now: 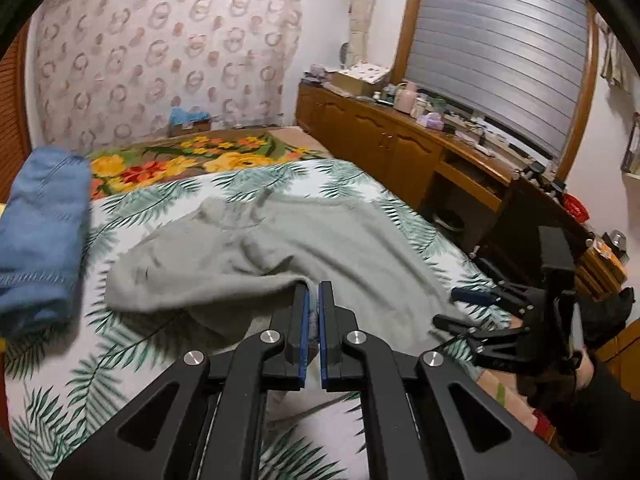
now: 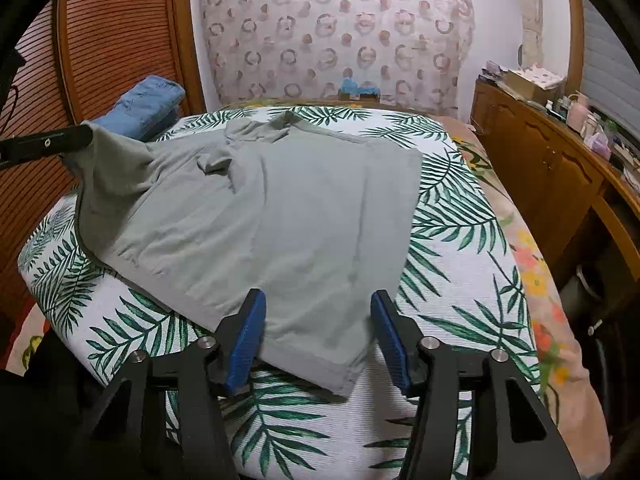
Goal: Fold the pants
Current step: 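Lift the corner with the left gripper, fold it over, and release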
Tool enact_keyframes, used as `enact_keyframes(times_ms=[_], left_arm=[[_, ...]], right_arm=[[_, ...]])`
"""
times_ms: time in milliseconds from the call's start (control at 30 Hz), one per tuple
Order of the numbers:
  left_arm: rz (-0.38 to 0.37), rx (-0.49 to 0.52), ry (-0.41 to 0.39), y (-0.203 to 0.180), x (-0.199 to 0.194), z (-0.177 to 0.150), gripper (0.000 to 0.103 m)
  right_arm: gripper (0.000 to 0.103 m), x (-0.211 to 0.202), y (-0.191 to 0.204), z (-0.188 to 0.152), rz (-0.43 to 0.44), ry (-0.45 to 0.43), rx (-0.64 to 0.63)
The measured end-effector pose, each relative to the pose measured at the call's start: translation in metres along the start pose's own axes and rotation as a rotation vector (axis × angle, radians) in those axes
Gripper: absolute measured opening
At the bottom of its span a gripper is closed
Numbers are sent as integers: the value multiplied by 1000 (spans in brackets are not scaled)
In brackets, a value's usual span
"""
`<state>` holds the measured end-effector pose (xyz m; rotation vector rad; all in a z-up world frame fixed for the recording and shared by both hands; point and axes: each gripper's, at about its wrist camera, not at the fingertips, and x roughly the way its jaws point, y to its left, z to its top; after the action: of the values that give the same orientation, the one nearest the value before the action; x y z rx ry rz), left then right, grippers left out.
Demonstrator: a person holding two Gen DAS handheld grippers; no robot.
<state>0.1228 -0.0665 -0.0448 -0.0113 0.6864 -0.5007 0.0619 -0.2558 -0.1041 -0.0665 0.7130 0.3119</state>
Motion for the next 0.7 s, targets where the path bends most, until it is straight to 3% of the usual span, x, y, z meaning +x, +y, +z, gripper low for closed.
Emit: enact_keyframes(times_ms=[433, 700], left_arm=[[-122, 51, -6, -44, 11, 29, 5], [-44, 28, 31, -35, 27, 20, 6]], right_arm=[[50, -14, -6, -6, -14, -21, 28], [50, -20, -5, -9, -11, -26, 36]])
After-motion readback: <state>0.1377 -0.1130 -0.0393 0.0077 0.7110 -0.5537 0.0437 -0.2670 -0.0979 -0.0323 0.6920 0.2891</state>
